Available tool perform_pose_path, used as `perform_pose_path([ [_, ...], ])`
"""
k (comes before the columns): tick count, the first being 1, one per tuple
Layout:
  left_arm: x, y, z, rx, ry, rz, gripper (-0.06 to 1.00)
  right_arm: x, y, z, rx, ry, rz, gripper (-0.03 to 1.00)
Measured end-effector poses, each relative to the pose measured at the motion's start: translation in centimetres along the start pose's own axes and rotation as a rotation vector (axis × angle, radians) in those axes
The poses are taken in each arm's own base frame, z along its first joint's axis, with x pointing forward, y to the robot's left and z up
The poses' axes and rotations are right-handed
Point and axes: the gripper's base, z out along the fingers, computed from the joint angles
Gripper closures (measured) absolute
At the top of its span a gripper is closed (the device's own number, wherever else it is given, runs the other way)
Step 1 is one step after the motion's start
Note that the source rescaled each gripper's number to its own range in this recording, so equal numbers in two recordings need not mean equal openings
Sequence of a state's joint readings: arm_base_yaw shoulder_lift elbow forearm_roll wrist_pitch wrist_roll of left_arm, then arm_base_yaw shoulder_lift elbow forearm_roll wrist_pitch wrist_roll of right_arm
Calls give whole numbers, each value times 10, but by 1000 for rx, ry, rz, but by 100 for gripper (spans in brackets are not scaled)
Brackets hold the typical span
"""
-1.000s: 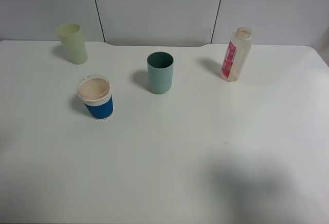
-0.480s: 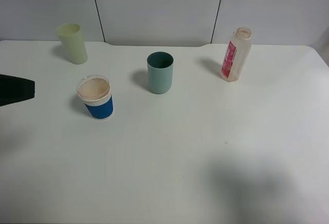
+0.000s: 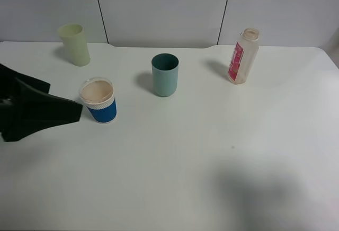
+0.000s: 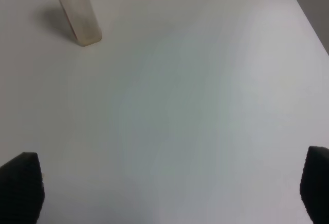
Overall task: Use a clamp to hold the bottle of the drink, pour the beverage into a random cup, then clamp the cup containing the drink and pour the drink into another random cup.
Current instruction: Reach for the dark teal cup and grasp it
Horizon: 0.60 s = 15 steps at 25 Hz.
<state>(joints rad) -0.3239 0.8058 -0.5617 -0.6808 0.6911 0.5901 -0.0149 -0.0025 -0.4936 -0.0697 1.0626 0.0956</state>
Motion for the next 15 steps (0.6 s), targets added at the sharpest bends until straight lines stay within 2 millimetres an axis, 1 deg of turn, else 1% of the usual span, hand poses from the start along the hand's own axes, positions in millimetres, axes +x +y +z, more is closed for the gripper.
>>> perform_pose_path([
  [1, 0, 0, 0, 0, 0, 0, -5, 0, 0, 0, 0, 0, 0, -3],
  [3, -3, -7, 11, 26, -4, 19, -5, 0, 0, 0, 0, 0, 0, -3],
  [7, -7, -19, 37, 48, 1, 55, -5, 0, 0, 0, 0, 0, 0, -3],
  [8, -9, -25, 49, 48, -13, 65, -5, 0, 0, 0, 0, 0, 0, -3],
  [13, -8, -33, 80, 31, -17, 59, -5, 0, 0, 0, 0, 0, 0, -3],
  [14, -8, -33, 80, 31, -17, 59, -5, 0, 0, 0, 0, 0, 0, -3],
  [15, -7, -36, 90, 25, -25, 61, -5, 0, 0, 0, 0, 0, 0, -3],
])
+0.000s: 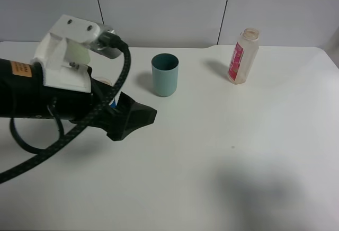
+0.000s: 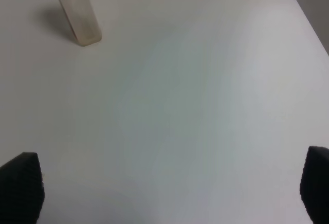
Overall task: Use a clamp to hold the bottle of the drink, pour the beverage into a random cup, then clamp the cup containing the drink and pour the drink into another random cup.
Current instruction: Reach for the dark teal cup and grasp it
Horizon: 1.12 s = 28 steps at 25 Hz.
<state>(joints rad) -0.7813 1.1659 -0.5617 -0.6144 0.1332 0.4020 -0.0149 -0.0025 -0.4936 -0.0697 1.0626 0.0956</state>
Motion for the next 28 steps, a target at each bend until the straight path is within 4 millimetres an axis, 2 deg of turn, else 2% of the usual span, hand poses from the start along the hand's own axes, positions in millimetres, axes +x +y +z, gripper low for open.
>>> perform_pose_path([
  [11, 3, -10, 43, -67, -110, -31, -5, 0, 0, 0, 0, 0, 0, -3],
  [19, 6, -8, 63, -89, -165, 13, -5, 0, 0, 0, 0, 0, 0, -3],
  [28, 12, -1, 94, -138, -228, -14, -5, 0, 0, 0, 0, 0, 0, -3],
])
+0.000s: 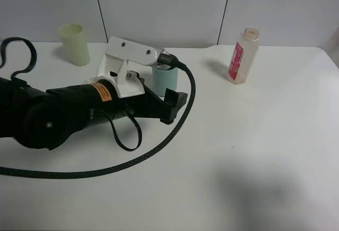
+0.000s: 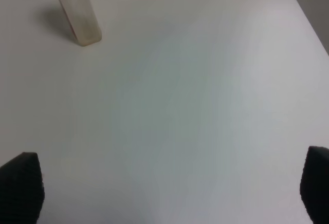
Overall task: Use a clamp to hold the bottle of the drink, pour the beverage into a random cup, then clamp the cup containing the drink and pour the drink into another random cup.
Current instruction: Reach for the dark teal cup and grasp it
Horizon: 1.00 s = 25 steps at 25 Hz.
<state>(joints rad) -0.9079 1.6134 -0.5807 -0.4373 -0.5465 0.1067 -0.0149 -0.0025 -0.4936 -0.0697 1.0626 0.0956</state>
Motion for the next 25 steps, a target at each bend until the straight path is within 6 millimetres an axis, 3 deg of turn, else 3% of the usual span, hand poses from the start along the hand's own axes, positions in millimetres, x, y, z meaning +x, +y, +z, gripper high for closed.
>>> perform_pose_path([
  [1, 4, 0, 10, -11, 1, 7, -5, 0, 0, 0, 0, 0, 0, -3],
  [14, 13, -2, 55, -48, -35, 24, -5, 0, 0, 0, 0, 0, 0, -3],
  [25, 17, 17, 63, -105, -34, 11, -5, 0, 0, 0, 0, 0, 0, -3],
])
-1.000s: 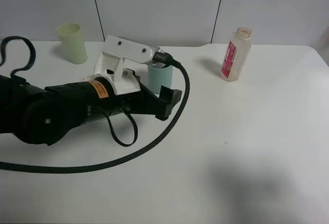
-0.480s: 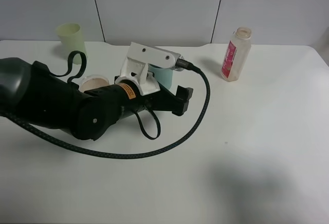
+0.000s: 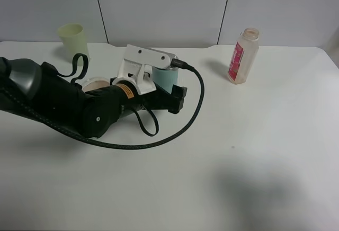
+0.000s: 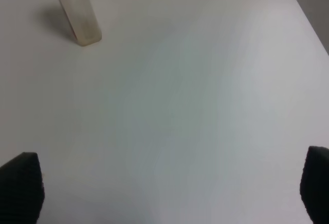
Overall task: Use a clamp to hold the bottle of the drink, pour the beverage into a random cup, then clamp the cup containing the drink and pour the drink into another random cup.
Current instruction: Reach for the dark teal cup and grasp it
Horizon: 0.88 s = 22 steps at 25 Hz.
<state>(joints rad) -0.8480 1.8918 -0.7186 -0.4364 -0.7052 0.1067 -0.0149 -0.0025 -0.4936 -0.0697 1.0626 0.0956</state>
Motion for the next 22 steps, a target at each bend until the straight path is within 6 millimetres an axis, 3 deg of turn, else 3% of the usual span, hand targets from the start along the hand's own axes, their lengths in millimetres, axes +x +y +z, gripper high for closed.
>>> perform_pose_path([
  [6, 6, 14, 7, -47, 4, -7, -5, 0, 0, 0, 0, 0, 0, -3],
  [15, 22, 17, 15, -62, 28, 4, -5, 0, 0, 0, 0, 0, 0, -3],
  [22, 20, 18, 16, -69, -14, -32, -5, 0, 0, 0, 0, 0, 0, -3],
])
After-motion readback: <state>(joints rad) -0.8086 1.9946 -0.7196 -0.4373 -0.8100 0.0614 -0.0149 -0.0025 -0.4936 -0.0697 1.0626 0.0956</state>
